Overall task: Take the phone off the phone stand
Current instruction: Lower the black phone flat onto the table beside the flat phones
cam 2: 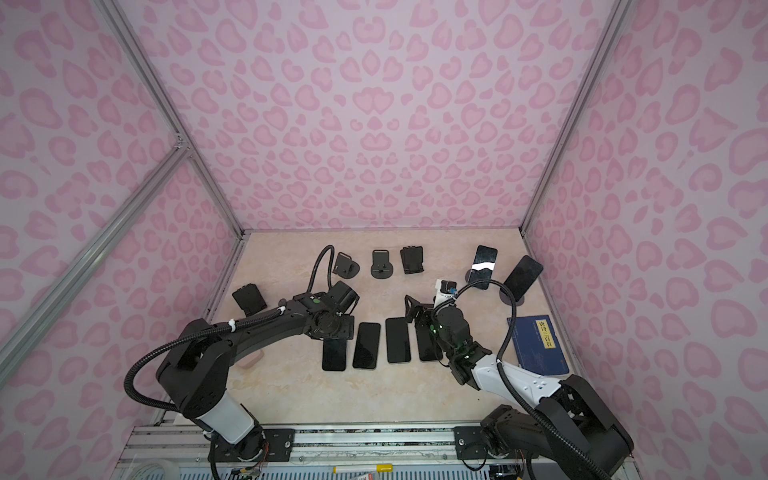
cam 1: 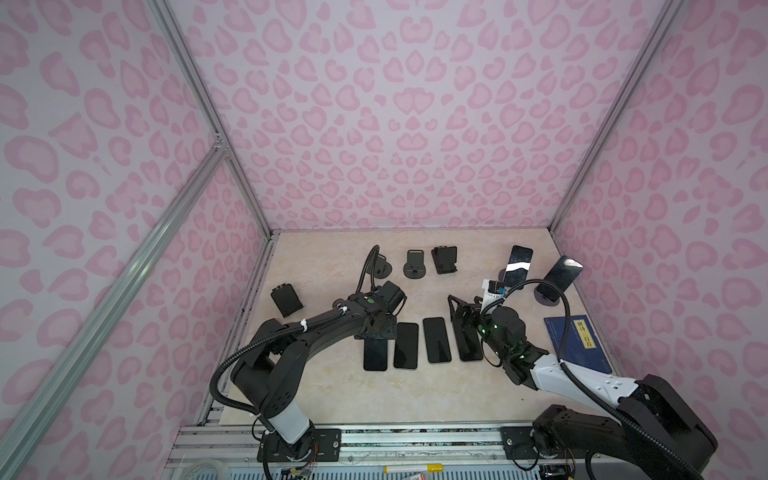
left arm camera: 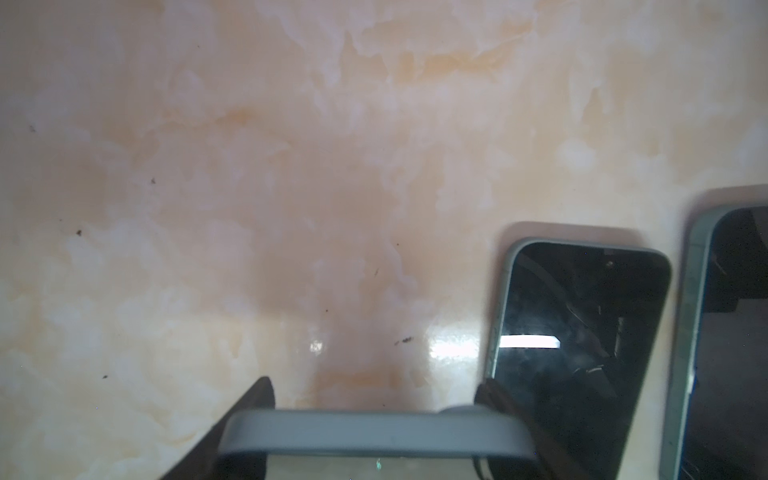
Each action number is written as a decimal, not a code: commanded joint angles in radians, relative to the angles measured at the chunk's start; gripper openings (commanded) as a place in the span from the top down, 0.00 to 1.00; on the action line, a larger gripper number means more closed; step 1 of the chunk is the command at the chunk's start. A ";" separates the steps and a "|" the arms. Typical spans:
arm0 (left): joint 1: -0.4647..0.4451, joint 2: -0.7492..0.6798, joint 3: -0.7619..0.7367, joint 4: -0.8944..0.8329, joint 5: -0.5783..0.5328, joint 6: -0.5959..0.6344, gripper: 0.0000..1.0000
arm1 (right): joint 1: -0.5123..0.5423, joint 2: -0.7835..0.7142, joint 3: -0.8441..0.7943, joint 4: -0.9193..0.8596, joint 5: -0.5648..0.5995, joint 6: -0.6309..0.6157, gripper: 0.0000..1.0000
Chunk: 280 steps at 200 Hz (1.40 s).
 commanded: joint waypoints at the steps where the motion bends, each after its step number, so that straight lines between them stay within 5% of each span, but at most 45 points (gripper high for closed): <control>1: -0.002 0.026 0.013 0.003 -0.003 0.004 0.41 | 0.001 0.002 -0.006 0.015 0.007 -0.004 0.03; 280: -0.002 0.144 -0.005 0.108 -0.019 0.000 0.21 | -0.001 0.009 0.000 0.005 0.009 0.002 0.02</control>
